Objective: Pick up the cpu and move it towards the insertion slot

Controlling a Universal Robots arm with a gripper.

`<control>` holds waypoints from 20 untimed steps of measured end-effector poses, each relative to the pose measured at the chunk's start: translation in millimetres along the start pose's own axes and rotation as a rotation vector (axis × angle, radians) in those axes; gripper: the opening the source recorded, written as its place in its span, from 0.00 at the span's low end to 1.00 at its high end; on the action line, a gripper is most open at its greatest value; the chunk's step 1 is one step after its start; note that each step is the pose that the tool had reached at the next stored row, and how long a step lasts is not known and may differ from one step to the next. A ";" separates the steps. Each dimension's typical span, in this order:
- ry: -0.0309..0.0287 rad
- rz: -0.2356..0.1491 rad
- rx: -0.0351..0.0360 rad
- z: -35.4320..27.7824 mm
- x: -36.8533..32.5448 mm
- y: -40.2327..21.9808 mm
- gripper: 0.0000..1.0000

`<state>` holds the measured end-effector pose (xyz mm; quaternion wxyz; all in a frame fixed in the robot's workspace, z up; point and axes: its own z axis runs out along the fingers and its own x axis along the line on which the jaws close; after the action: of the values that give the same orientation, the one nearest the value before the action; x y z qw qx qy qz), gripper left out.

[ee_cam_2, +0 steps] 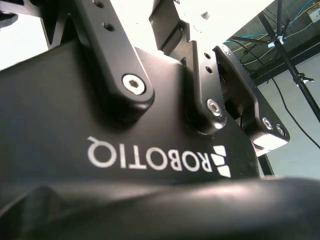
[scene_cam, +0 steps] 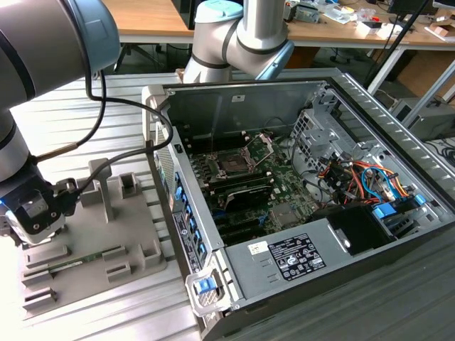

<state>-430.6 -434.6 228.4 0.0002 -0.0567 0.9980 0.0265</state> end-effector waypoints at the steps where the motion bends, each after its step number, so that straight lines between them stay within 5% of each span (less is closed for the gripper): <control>1: 0.0001 0.000 0.0000 -0.7 0.0 0.1 0.55; 20: 0.0000 0.000 -0.0002 -4.8 0.0 0.3 0.55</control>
<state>-430.6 -434.6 233.2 0.0002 -0.0567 0.9980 0.0266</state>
